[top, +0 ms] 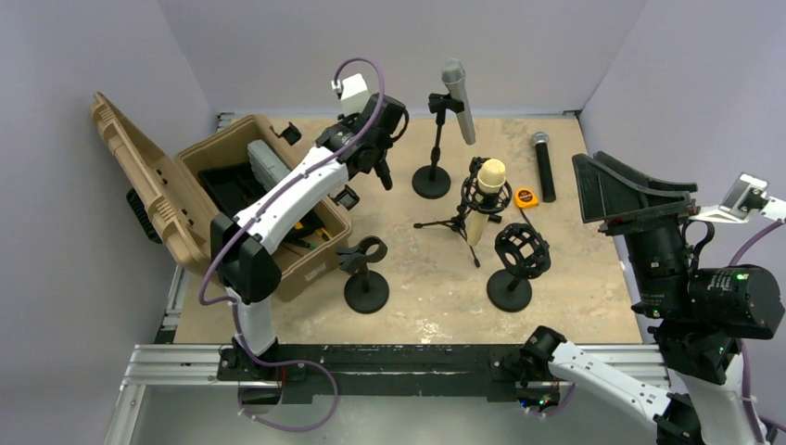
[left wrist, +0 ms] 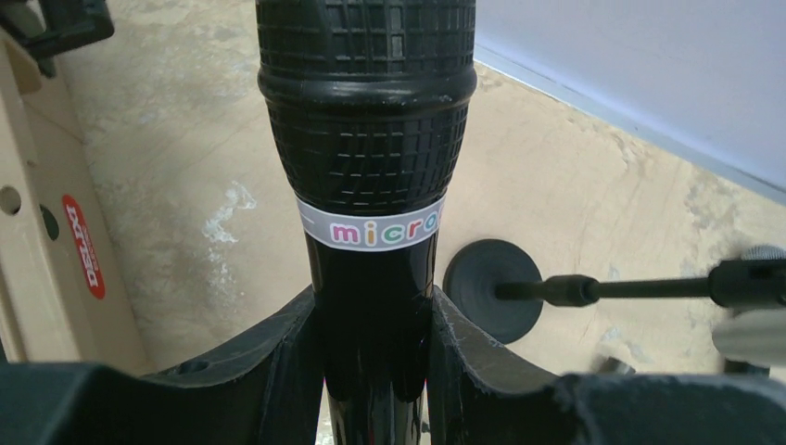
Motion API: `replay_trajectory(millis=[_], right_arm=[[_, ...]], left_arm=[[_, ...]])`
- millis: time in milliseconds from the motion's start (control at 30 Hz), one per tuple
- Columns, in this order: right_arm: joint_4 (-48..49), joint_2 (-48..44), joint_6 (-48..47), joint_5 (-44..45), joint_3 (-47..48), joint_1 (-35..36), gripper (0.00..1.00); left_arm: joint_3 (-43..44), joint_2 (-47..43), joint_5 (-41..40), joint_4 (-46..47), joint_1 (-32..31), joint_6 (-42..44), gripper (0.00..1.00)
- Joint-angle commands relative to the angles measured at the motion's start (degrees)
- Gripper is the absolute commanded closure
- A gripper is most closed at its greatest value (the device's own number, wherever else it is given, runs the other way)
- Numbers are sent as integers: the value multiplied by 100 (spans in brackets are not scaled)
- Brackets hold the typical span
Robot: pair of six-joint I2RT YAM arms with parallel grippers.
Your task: Remove the microphone from the stand
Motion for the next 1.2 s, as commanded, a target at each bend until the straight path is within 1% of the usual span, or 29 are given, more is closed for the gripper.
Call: replay_trajectory(millis=[0, 267, 533, 700, 767, 833, 967, 1033, 1167], right_arm=[[-23, -37, 43, 81, -4, 0, 2], [-54, -52, 67, 26, -23, 0, 3], [-58, -80, 107, -8, -65, 1, 3], [-100, -88, 125, -31, -54, 5, 3], [-134, -115, 133, -4, -42, 7, 3], [-144, -142, 147, 16, -61, 1, 3], [-140, -160, 164, 17, -88, 0, 3], [-135, -147, 169, 4, -101, -1, 3], [-131, -136, 185, -18, -110, 1, 3]], left_arm=[[-85, 169, -607, -274, 50, -1049, 100], [-696, 354, -670, -362, 75, -1882, 100], [-1049, 673, -204, -534, 167, -2632, 100], [-1169, 956, 359, -598, 354, -3017, 100], [-1318, 1002, 537, -494, 442, -3061, 100], [-1426, 1069, 596, -295, 494, -2916, 100], [-1341, 1247, 652, -468, 531, -2897, 100], [-1287, 1299, 643, -585, 538, -2902, 93], [-997, 1513, 434, -1031, 537, -2932, 77]])
